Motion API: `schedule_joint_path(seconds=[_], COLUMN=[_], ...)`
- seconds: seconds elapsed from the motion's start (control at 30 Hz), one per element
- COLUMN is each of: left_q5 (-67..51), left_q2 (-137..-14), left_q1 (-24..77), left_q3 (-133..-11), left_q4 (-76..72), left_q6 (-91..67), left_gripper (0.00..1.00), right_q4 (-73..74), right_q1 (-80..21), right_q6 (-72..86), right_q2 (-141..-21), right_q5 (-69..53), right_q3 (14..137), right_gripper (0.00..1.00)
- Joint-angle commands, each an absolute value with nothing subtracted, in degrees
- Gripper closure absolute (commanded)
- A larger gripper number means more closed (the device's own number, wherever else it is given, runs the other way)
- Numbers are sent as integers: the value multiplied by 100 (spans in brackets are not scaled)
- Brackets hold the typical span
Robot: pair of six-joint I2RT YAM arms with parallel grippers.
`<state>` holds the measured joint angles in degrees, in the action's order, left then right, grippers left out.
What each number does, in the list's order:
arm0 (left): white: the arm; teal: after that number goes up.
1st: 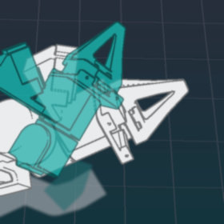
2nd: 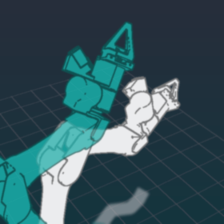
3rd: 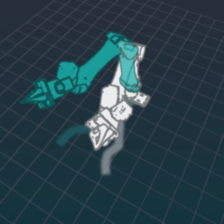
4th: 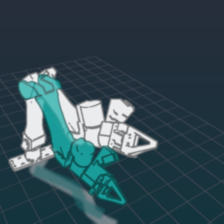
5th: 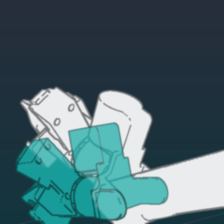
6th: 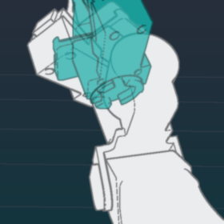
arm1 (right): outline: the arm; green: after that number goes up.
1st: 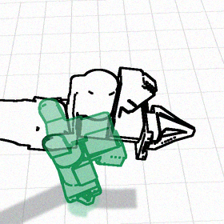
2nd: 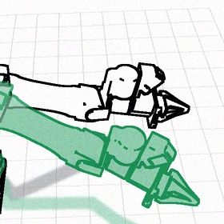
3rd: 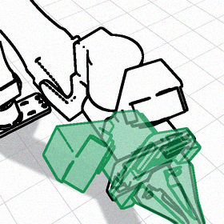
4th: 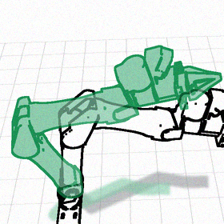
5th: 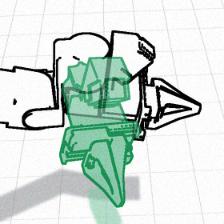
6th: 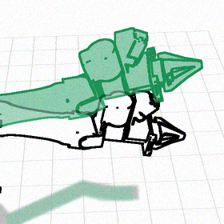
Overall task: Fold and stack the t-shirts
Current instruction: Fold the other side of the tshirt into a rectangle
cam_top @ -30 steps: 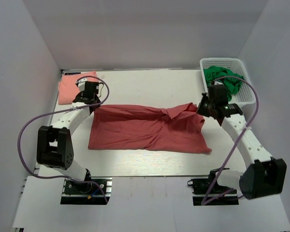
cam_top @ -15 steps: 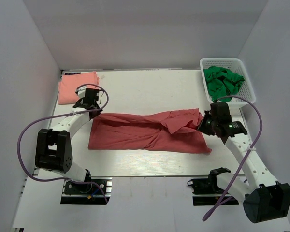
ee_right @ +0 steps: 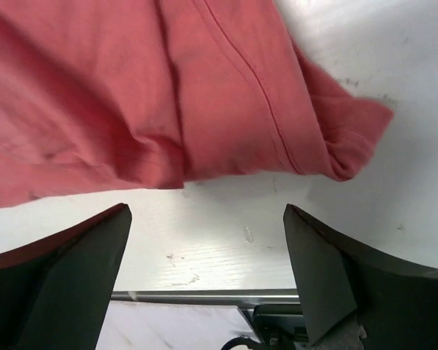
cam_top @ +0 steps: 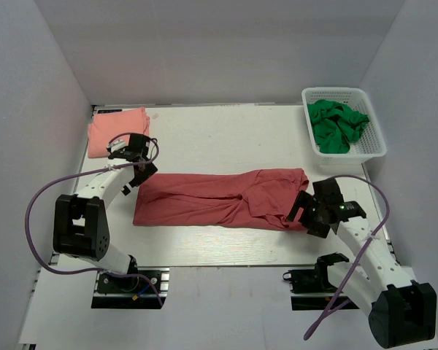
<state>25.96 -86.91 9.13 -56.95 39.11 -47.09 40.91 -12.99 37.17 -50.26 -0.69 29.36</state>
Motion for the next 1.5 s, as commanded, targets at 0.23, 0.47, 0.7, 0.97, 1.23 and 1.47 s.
schedule_joint_path(seconds=[0.23, 0.47, 0.7, 0.97, 1.23, 1.47], left_q5=[947, -308, 174, 2045, 2531, 2487], left_q2=[-8569, -9105, -9712, -9606, -9668, -9668], left_q1=[975, 1212, 1266, 1099, 1099, 1212], left_q3=[-6558, -5941, -5836, -5475, -5844, -6389], left_q4=[3597, 2435, 2988, 4217, 4509, 4649], left_q6=[-4457, -4395, -4342, -4851, -5230, -5098], left_gripper=[1, 1, 1, 1, 1, 1], right_q4=[2878, 1592, 1301, 2179, 2707, 2980], right_q1=[-1336, -1503, -1626, -1573, -1521, -1538], right_q6=[2848, 3050, 3059, 2901, 3146, 2602], right_q2=[-5343, -6353, -7110, -7883, -8182, -8877], right_q5=[-912, -1968, -2188, -1697, -546, -79], right_q3=[4447, 4061, 3552, 3216, 3454, 4736], right_gripper=[9, 9, 9, 9, 9, 9])
